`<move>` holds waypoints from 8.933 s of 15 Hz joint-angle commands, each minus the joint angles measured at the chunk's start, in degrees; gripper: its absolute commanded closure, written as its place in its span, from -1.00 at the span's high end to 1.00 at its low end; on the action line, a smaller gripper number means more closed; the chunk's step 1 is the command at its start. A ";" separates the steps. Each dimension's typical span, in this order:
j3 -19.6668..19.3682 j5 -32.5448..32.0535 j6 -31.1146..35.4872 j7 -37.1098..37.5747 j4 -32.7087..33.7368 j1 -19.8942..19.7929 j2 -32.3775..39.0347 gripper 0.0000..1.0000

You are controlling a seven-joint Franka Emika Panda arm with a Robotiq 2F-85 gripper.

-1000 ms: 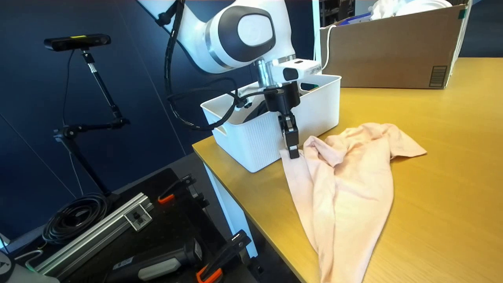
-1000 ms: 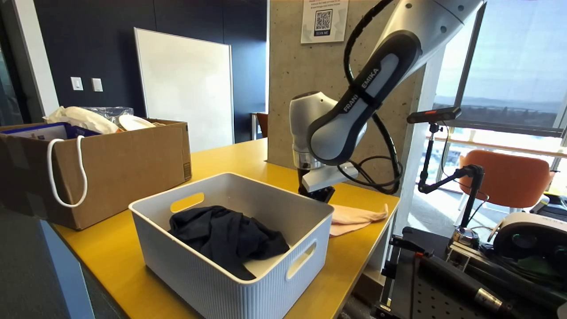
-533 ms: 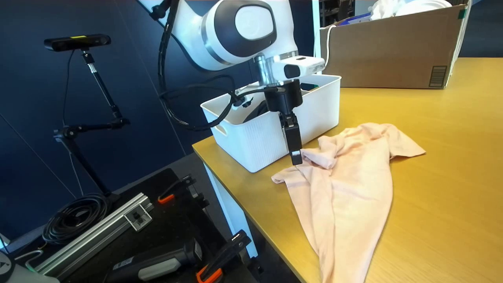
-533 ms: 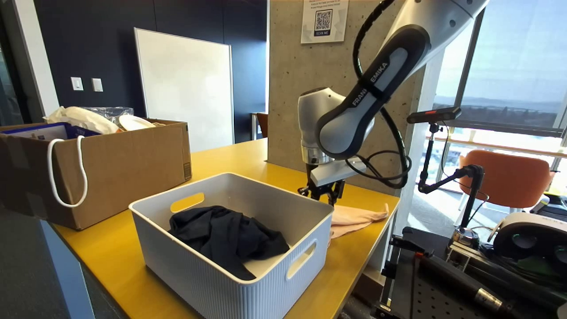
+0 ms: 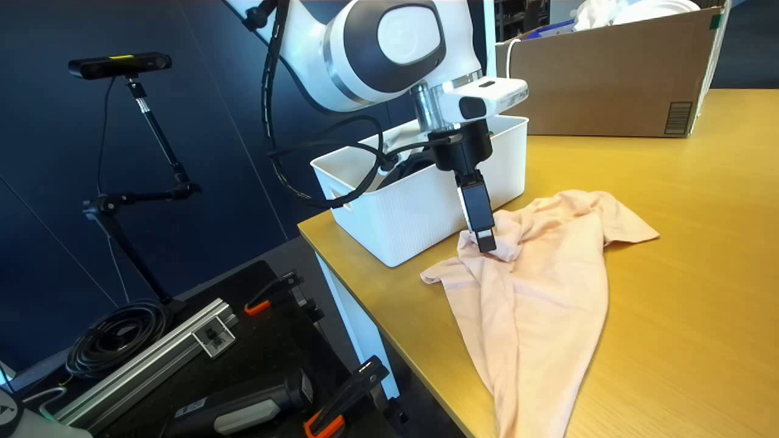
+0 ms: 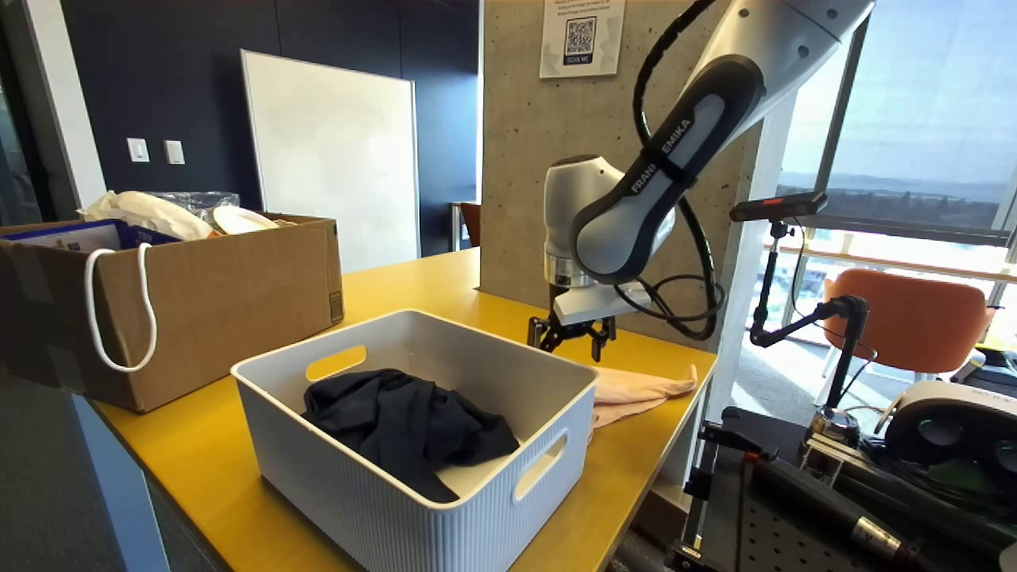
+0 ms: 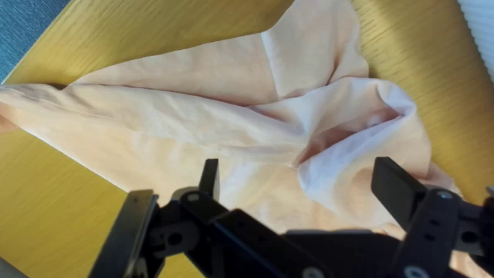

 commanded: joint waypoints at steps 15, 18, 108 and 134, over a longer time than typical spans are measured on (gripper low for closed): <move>1.41 3.18 8.32 -0.67 8.25 0.09 10.80 0.16; 1.00 3.13 8.93 -0.34 7.36 0.56 9.66 -0.29; -22.98 12.55 24.32 10.99 22.74 3.62 24.88 -0.98; -16.77 10.95 29.15 -1.36 3.81 16.68 4.13 -0.40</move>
